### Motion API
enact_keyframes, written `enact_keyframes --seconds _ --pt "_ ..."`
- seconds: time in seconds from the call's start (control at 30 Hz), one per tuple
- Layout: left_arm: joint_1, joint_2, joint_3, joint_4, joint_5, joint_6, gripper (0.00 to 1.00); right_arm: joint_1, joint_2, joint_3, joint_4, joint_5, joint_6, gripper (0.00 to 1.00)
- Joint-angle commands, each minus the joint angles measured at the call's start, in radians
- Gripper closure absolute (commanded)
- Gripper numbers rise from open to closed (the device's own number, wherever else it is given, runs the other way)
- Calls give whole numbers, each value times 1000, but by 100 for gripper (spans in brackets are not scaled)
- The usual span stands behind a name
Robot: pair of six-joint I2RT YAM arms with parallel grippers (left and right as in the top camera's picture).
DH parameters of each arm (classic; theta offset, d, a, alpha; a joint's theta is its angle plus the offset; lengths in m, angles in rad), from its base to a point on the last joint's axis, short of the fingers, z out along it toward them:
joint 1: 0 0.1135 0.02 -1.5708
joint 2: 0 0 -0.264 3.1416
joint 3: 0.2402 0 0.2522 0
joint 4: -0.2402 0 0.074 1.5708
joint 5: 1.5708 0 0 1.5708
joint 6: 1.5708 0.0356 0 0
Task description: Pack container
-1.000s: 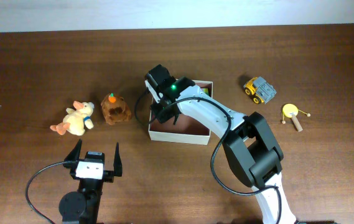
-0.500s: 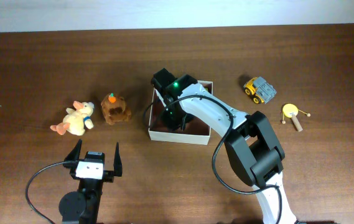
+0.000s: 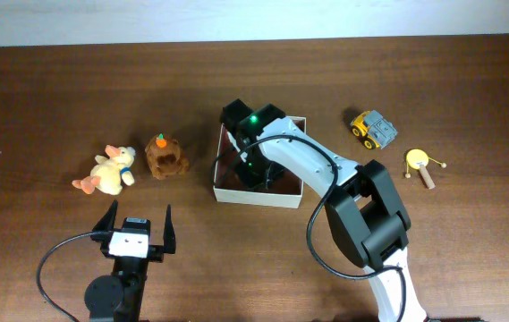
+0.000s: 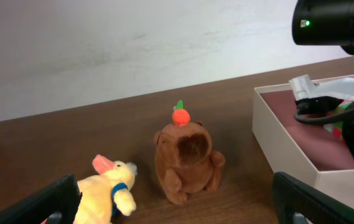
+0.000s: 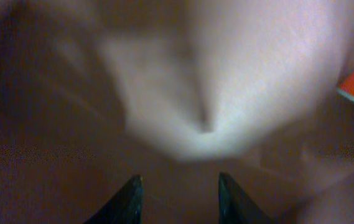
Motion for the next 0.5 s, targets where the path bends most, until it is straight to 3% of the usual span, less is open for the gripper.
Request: enact_keyframes --seconds 0.0,0.47 --pt "-5 -6 -7 2 -5 -9 1 -40 -42 22 -18 22 -93 66" --pt "-5 -6 -7 2 -5 -9 1 -134 -42 22 -82 32 -227 66"
